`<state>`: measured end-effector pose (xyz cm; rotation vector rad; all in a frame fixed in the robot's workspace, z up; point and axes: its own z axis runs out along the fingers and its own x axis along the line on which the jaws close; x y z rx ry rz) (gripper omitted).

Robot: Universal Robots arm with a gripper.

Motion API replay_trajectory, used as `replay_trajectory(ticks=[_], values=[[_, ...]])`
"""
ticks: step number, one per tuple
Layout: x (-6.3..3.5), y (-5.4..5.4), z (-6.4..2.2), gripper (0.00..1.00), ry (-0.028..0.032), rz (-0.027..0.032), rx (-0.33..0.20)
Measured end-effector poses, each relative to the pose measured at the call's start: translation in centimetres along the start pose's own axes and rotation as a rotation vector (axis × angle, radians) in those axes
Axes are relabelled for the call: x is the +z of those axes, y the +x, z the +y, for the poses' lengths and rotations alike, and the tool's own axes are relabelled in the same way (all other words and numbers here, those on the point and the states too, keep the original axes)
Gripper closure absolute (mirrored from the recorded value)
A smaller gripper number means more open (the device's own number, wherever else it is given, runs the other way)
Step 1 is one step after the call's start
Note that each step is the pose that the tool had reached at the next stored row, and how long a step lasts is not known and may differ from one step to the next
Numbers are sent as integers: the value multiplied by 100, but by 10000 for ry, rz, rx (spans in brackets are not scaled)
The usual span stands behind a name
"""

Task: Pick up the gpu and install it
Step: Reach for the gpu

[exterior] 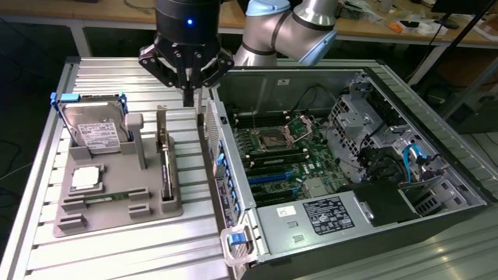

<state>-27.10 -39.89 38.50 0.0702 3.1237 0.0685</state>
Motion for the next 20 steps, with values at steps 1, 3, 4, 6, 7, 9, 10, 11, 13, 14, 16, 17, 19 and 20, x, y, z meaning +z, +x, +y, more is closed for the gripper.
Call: replay_trajectory(ticks=[1, 3, 4, 6, 7, 9, 10, 11, 13, 14, 16, 17, 19, 20], values=[[2, 17, -1, 89, 0, 7, -35], [9, 63, -3, 89, -1, 26, -135], [12, 88, -4, 89, -1, 35, -178], [20, 157, -8, 89, -2, 57, -285], [24, 186, -9, 89, -3, 66, -323], [29, 226, -11, 89, -4, 79, -374], [31, 247, -13, 89, -3, 86, -400], [33, 268, -13, 89, -3, 93, -426], [38, 310, -16, 89, -3, 105, -475], [40, 331, -17, 89, -3, 111, -499], [45, 376, -19, 89, -4, 125, -551], [49, 419, -21, 89, -4, 138, -601], [54, 467, -23, 89, -4, 152, -653], [57, 487, -24, 89, -5, 157, -675]])
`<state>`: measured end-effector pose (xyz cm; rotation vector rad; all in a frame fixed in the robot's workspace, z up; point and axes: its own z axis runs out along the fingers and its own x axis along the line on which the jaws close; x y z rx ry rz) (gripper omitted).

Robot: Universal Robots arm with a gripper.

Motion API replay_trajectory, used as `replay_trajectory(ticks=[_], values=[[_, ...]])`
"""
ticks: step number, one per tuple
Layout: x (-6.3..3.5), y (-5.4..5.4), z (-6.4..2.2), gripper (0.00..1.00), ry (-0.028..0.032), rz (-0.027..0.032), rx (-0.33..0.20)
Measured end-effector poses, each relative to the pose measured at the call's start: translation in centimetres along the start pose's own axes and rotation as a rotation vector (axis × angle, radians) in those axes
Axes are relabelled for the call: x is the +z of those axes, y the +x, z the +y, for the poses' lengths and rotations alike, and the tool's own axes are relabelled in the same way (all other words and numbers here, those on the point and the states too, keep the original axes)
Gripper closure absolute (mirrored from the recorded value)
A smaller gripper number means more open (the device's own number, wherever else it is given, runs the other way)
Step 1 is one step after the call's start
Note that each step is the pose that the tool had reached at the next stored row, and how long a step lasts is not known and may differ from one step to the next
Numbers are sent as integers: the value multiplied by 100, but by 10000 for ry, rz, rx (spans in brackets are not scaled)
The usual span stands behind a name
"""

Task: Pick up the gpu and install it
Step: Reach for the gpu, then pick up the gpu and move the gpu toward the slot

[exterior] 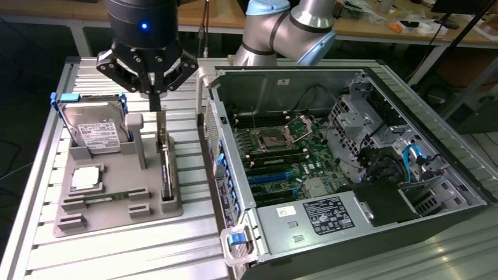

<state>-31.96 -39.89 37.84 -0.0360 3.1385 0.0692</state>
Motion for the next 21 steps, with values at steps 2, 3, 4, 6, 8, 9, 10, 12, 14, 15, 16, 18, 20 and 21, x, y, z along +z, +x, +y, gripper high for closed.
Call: replay_trajectory(ticks=[2, 3, 4, 6, 8, 9, 10, 12, 14, 15, 16, 18, 20, 21], values=[[5, 42, 1, 89, -1, 14, -48], [5, 44, 1, 89, -1, 16, -55], [5, 44, 1, 89, -1, 17, -55], [4, 45, 1, 89, 0, 18, -55], [4, 45, 1, 89, 0, 18, -55], [4, 45, 1, 89, 0, 18, -55], [4, 45, 1, 89, 0, 18, -55], [4, 45, 1, 89, 0, 18, -55], [4, 45, 1, 89, 0, 18, -55], [4, 45, 0, 89, 0, 19, -54], [4, 45, -4, 89, 0, 19, -54], [4, 45, -5, 83, 0, 18, -55], [4, 45, -5, 76, 0, 18, -54], [4, 45, -5, 70, 0, 18, -55]])
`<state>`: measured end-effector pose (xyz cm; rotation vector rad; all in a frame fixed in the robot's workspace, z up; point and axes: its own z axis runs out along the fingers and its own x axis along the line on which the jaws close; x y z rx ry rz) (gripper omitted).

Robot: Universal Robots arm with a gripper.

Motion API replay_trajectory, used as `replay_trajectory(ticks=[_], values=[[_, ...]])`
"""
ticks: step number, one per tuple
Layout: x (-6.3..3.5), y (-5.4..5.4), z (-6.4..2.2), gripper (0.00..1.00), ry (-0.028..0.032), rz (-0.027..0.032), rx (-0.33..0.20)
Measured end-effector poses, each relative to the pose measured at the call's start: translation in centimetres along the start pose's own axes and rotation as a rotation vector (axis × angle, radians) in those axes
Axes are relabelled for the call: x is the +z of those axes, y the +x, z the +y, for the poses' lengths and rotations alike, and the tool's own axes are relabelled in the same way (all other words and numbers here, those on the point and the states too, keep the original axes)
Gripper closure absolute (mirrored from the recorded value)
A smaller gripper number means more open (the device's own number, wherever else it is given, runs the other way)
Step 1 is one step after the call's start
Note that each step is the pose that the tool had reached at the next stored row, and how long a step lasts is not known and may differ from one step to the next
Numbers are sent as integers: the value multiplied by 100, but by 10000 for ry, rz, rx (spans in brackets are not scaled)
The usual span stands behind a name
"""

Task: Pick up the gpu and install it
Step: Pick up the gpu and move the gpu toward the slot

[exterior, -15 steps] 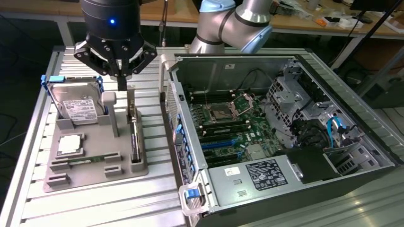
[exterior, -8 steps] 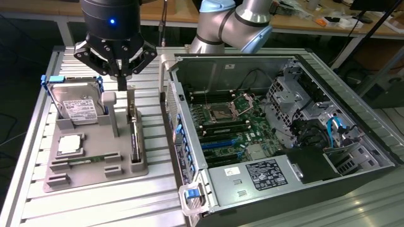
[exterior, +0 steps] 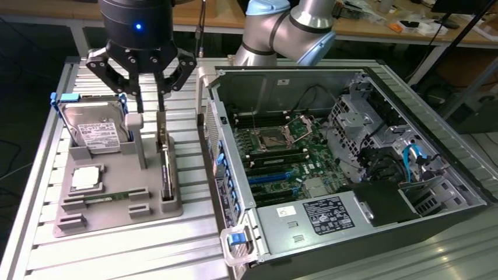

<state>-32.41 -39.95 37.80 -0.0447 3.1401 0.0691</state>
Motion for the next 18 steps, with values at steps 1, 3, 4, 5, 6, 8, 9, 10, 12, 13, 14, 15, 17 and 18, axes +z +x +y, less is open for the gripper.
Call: replay_trajectory(ticks=[1, 3, 4, 5, 6, 8, 9, 10, 12, 13, 14, 15, 17, 18], values=[[0, 0, 0, 64, 0, 0, 0], [0, 0, 0, 58, 0, 0, 0], [0, 0, 0, 46, 3, 0, 0], [2, 0, -1, 37, 26, -1, -1], [2, 0, 0, 31, 37, 2, 0], [47, 1, -2, 31, 37, 34, 3], [66, 0, -3, 31, 37, 35, 2], [84, 0, -4, 31, 36, 34, 1], [159, 0, -7, 31, 36, 34, 1], [179, 0, -8, 31, 37, 35, 1], [203, 0, -9, 31, 36, 34, 1], [224, 0, -10, 31, 36, 34, 1], [263, 0, -11, 31, 36, 34, 1], [288, 0, -13, 31, 37, 35, 1]])
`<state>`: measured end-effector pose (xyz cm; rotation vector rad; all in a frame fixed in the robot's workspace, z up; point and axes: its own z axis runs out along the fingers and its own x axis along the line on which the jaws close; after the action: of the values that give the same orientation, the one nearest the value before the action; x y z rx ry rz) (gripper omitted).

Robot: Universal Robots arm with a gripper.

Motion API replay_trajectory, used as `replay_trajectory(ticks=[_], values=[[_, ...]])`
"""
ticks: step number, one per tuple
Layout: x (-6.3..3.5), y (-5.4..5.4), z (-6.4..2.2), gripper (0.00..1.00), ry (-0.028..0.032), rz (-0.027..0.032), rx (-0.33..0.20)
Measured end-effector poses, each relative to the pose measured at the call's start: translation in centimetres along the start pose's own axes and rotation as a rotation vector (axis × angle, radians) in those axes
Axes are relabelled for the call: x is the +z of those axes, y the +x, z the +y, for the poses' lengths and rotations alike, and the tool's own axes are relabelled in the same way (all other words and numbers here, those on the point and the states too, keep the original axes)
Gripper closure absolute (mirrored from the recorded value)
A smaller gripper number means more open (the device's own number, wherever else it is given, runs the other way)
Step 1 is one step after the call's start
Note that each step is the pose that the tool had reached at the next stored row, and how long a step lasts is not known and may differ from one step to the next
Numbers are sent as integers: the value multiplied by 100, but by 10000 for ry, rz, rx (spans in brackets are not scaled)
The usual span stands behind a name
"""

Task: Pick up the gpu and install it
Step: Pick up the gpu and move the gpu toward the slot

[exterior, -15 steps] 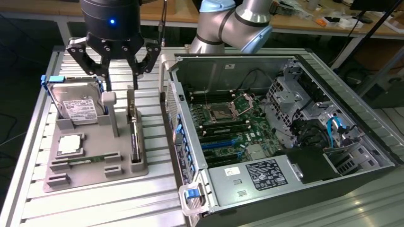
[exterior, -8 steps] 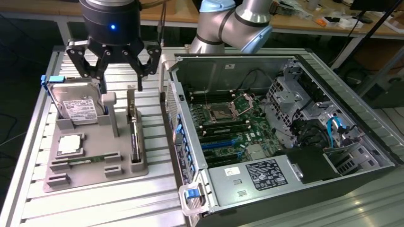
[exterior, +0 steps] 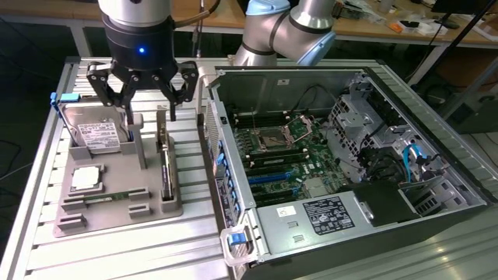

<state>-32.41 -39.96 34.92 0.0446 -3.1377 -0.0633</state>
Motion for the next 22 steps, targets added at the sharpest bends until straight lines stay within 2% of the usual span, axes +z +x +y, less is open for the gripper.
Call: replay_trajectory(ticks=[6, 11, 17, 22], values=[[114, 0, -5, 31, 0, 0, 0], [278, 0, -11, 31, 0, 0, 0], [402, -1, -16, 31, -1, -1, 0], [625, -1, -25, 31, 0, 0, 0]])
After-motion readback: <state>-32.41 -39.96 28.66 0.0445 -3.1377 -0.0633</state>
